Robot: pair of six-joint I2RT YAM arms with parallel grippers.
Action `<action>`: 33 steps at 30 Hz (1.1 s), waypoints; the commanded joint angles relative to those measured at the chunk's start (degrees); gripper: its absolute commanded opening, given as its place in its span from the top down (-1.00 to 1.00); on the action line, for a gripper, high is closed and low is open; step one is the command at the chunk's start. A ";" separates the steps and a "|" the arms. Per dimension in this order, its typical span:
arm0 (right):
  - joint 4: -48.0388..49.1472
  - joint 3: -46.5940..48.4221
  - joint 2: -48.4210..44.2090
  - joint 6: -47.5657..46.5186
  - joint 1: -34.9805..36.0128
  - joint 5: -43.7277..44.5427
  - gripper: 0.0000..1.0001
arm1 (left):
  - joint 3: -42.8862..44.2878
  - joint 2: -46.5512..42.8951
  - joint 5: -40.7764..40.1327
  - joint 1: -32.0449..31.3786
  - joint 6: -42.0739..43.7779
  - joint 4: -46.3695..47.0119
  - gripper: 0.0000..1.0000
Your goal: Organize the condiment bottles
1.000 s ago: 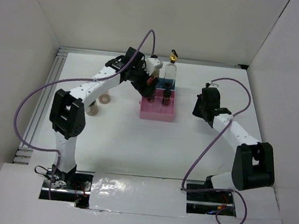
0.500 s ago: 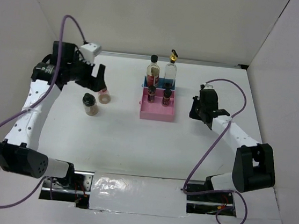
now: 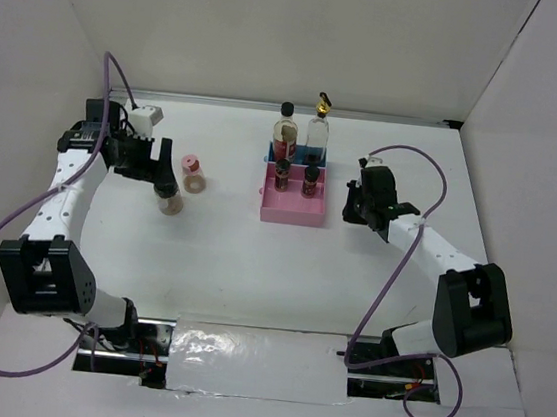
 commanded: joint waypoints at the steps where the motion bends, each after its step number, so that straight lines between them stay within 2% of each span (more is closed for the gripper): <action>1: 0.05 1.59 -1.40 -0.55 0.76 1.00 0.69 | -1.98 2.31 1.72 -0.27 1.95 3.94 -0.99; 9: -0.48 0.27 -3.07 0.86 1.03 2.76 0.69 | -7.09 5.40 -6.26 -1.85 5.56 13.86 -0.99; 17: -1.44 0.10 -2.72 1.21 1.20 3.82 0.69 | -8.49 9.44 -6.79 -4.22 5.03 17.30 -0.99; 22: -2.14 -0.25 -3.95 1.21 1.03 4.78 0.69 | -10.51 9.62 -7.23 -5.10 5.38 18.27 -0.85; 26: -2.15 -0.61 -4.66 1.56 0.85 5.05 0.69 | -11.57 8.83 -8.37 -5.02 5.82 18.89 -0.54; 29: -2.15 -0.78 -4.83 1.74 0.85 5.05 0.69 | -11.22 7.86 -9.08 -5.19 5.91 18.19 -0.13; 30: -2.41 -0.69 -4.83 1.74 0.85 5.05 0.69 | -10.96 7.16 -9.08 -5.19 5.91 17.84 0.13; 32: -2.32 -0.69 -5.01 1.74 0.76 5.14 0.70 | -9.91 6.37 -8.64 -5.28 6.00 15.65 0.45; 33: -2.50 -0.69 -5.01 1.74 0.76 5.22 0.70 | -9.38 5.49 -8.38 -5.19 5.91 14.59 0.74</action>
